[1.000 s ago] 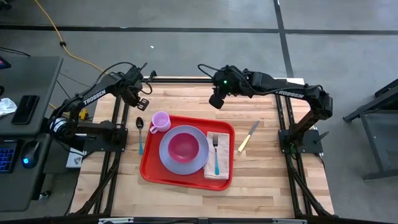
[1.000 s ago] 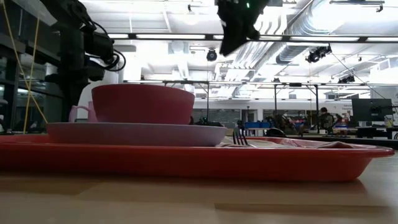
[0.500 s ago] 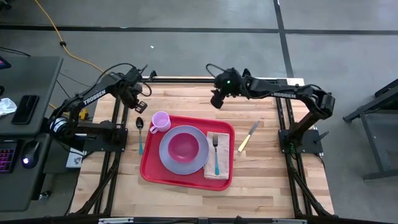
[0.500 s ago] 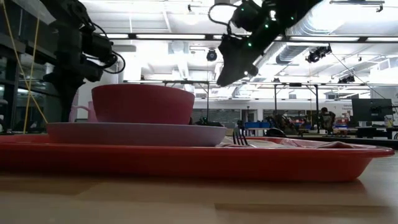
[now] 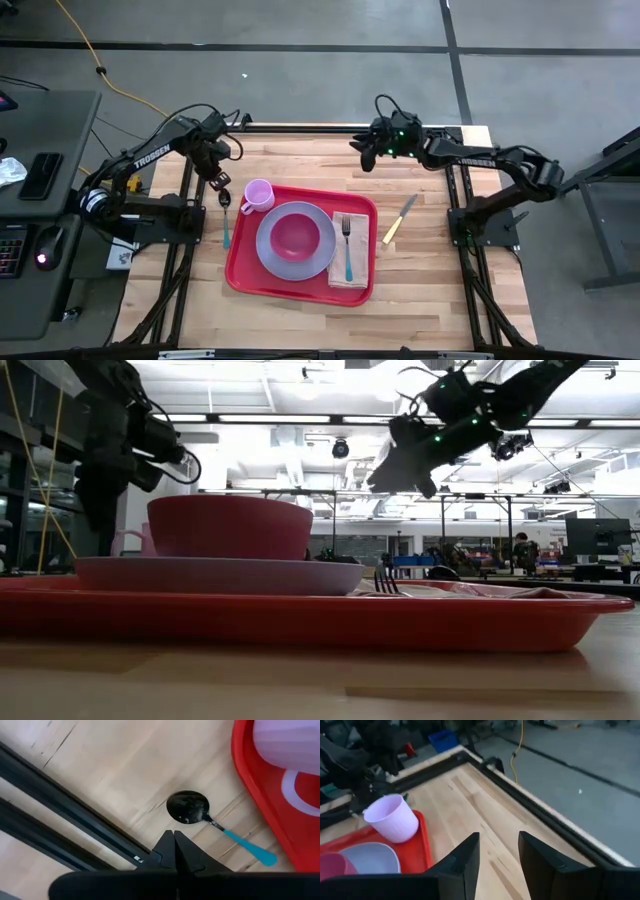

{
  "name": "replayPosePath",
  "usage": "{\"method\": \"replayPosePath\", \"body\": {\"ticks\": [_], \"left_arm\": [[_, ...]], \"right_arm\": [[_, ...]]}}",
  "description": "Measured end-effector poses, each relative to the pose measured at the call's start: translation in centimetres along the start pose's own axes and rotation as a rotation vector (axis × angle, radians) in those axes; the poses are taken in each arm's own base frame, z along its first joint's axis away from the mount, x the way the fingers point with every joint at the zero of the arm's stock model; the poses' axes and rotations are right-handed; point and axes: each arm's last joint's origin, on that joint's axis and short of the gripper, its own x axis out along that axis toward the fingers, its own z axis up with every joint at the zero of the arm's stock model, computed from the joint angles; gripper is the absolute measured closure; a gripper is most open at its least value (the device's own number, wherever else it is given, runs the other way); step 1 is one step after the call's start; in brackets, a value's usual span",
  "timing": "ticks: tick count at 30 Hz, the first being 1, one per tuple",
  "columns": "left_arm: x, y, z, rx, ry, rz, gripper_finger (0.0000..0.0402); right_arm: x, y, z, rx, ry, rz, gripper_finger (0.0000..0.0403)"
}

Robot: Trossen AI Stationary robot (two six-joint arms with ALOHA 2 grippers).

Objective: Set up tray
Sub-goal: Put the blue spoon on top of the gray napkin to the left of the blue fork

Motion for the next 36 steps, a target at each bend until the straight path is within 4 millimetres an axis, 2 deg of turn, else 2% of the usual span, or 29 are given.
{"method": "replayPosePath", "body": {"ticks": [4,7,17,23,31,36], "left_arm": [[0.1,0.0,0.2,0.011,-0.004,-0.011,0.0379],[0.4,-0.3,0.5,0.033,0.019,-0.022,0.0362],[2.3,-1.6,1.9,0.154,0.158,0.034,0.0233],[3.0,-1.9,2.4,0.193,0.185,0.02,0.0184],[3.7,-1.8,3.4,0.274,0.139,-0.003,0.0172],[3.8,-1.8,3.2,0.29,0.153,0.0,0.0172]], "right_arm": [[-1.0,-0.1,-0.8,-0.005,-0.024,-0.036,0.0289],[-1.1,-0.4,-2.0,0.005,0.013,-0.062,0.0289],[-1.1,-0.3,-2.5,0.039,0.02,-0.046,0.0289],[-1.1,-0.2,-2.6,0.066,0.033,0.005,0.0289],[-1.1,-0.1,-2.6,0.079,0.041,0.043,0.0289],[-1.1,0.0,-2.6,0.09,0.045,0.054,0.0289]]}}
